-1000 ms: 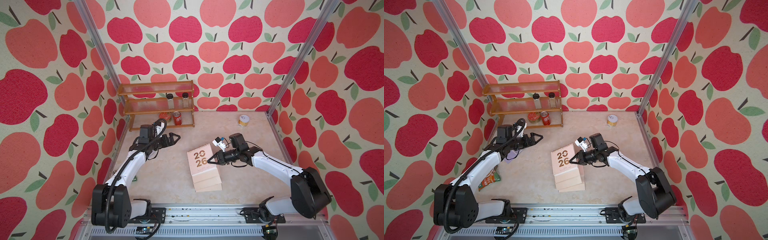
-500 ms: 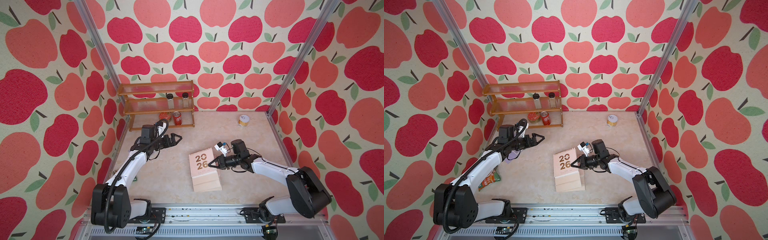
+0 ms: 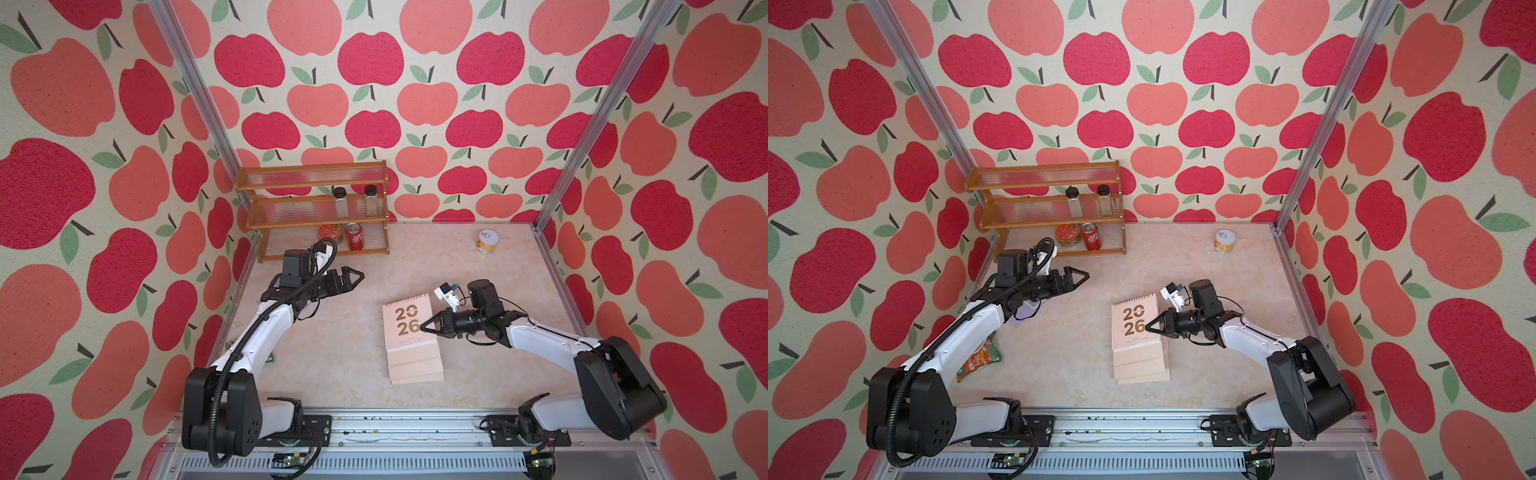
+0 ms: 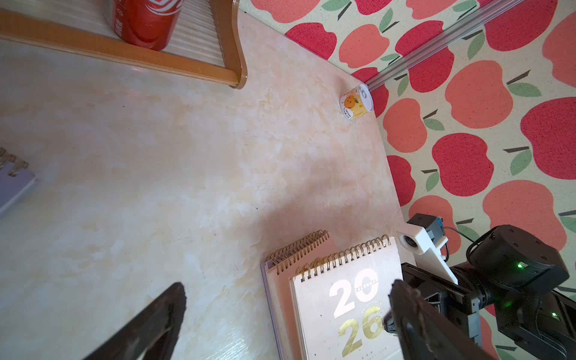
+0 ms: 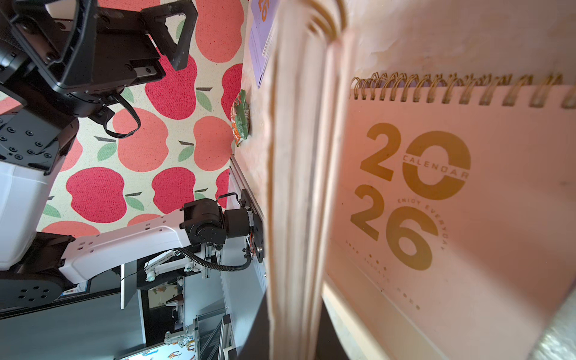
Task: Stack the calendars
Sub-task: Place the calendar at the calendar.
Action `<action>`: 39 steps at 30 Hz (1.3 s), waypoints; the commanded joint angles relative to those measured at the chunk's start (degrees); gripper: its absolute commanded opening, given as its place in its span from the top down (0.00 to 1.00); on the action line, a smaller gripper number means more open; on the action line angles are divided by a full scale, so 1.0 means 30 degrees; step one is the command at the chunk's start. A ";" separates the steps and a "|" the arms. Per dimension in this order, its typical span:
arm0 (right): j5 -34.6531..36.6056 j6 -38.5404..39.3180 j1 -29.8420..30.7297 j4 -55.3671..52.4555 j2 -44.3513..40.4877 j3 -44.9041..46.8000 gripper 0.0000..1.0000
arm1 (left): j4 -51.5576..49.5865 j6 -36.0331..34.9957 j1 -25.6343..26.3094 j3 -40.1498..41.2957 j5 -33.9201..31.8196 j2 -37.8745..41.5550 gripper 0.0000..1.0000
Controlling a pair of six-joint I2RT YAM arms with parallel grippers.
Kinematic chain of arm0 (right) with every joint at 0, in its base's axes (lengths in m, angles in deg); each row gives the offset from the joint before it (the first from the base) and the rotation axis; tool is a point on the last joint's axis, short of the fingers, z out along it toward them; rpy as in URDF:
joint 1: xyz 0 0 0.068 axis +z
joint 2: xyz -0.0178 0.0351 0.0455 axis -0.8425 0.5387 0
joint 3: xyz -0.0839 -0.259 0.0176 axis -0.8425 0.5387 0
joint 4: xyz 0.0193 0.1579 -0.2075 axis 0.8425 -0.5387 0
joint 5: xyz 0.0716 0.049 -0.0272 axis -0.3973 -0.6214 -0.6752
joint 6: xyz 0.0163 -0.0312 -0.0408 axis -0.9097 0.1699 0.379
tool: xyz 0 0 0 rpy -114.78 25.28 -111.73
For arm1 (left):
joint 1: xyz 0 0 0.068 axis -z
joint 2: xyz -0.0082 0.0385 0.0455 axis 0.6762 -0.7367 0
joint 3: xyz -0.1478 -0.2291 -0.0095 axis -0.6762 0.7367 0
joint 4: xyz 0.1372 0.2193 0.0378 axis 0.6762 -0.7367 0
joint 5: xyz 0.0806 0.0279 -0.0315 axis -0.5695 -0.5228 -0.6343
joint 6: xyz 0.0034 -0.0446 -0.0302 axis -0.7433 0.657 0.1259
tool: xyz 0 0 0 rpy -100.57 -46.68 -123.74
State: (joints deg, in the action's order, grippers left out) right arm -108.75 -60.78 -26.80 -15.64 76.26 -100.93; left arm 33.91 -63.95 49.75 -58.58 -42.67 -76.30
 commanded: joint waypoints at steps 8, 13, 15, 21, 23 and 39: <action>-0.0690 0.0407 -0.0314 0.0464 -0.0352 0.0742 1.00 | -0.0420 -0.0417 0.0128 0.0088 -0.0112 0.0462 0.01; -0.0577 0.0405 -0.0389 0.0644 -0.0176 0.1008 1.00 | -0.0420 -0.0392 0.0121 0.0077 -0.0104 0.0433 0.00; -0.0491 0.0448 -0.0452 0.0626 -0.0097 0.1067 1.00 | -0.0420 -0.0388 0.0121 0.0099 -0.0105 0.0448 0.00; -0.0448 0.0222 -0.0499 0.1286 0.0420 0.1217 1.00 | -0.0507 -0.0483 0.0122 0.0113 -0.0142 0.0542 0.00; -0.0363 0.0094 -0.0508 0.1502 0.0520 0.1282 1.00 | -0.0536 -0.0481 0.0141 0.0105 -0.0164 0.0545 0.00; 0.0159 0.0220 -0.0844 0.1188 0.1086 0.1415 1.00 | -0.0625 -0.0534 0.0127 0.0148 -0.0200 0.0547 0.00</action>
State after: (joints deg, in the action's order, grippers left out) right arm -108.51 -60.83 -28.94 -12.21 78.91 -96.51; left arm 33.50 -64.17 49.84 -58.58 -42.67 -75.55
